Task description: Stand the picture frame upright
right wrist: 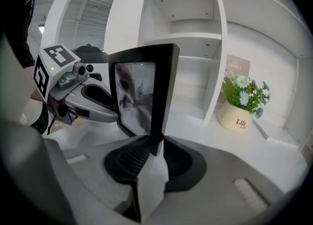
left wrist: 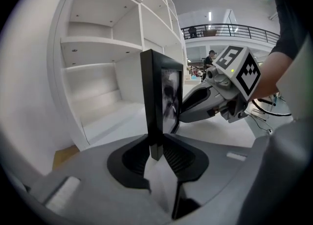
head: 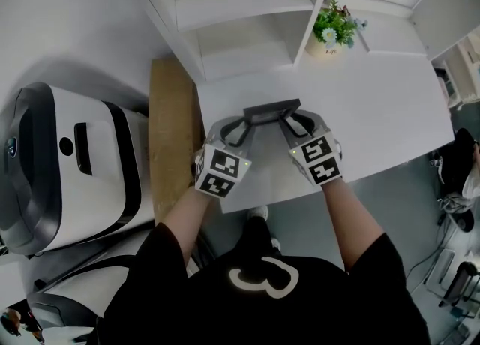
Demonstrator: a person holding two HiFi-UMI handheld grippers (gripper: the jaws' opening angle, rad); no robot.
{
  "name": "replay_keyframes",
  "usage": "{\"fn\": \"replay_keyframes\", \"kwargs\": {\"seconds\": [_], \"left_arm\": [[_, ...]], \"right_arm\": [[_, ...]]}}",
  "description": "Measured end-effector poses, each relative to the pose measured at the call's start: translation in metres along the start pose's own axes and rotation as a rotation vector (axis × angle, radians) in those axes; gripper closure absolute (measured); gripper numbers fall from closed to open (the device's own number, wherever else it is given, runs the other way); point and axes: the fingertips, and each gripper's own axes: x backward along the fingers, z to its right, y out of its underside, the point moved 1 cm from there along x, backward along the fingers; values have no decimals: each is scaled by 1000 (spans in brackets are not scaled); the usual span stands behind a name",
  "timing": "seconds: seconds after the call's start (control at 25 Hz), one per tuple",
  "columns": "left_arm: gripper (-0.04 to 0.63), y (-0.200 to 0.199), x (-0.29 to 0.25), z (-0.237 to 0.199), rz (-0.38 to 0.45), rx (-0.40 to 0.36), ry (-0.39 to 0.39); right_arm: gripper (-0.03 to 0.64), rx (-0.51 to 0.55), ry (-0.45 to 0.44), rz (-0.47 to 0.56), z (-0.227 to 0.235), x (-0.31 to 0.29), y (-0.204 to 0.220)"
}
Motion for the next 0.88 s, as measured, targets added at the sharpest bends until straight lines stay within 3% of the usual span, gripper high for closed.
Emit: {"fn": "replay_keyframes", "kwargs": {"seconds": [0.24, 0.6, 0.88], "left_arm": [[502, 5, -7, -5, 8, 34, 2], [499, 6, -9, -7, -3, 15, -6], [436, 4, -7, -9, 14, 44, -15]], "right_arm": [[523, 9, 6, 12, 3, -8, -1], [507, 6, -22, 13, 4, -9, 0], [479, -10, -18, 21, 4, -7, -2]]}}
